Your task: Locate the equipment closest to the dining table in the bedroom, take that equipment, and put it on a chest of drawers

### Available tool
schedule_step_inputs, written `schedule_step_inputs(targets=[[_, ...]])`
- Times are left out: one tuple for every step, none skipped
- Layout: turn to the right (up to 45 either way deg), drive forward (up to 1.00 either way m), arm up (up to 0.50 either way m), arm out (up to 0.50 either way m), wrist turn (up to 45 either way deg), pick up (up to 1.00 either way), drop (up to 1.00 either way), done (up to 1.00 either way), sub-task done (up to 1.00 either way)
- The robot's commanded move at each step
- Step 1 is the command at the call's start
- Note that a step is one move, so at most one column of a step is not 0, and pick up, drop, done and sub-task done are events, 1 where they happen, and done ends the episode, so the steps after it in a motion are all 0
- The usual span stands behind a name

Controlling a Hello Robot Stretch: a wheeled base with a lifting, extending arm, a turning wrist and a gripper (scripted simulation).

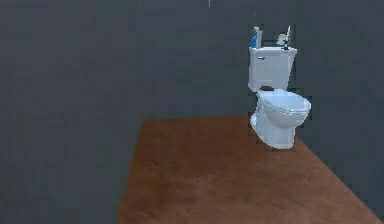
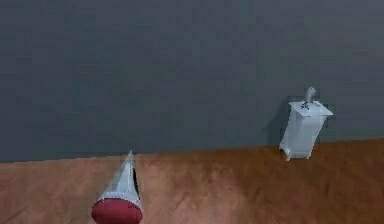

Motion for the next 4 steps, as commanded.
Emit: schedule_step_inputs(targets=[[45.0, 0.0, 0.0, 0.0, 0.0, 0.0, 0.0, 0.0, 0.0], [45.0, 0.0, 0.0, 0.0, 0.0, 0.0, 0.0, 0.0, 0.0], [45.0, 0.0, 0.0, 0.0, 0.0, 0.0, 0.0, 0.0, 0.0], [39.0, 0.0, 0.0, 0.0, 0.0, 0.0, 0.0, 0.0, 0.0]])
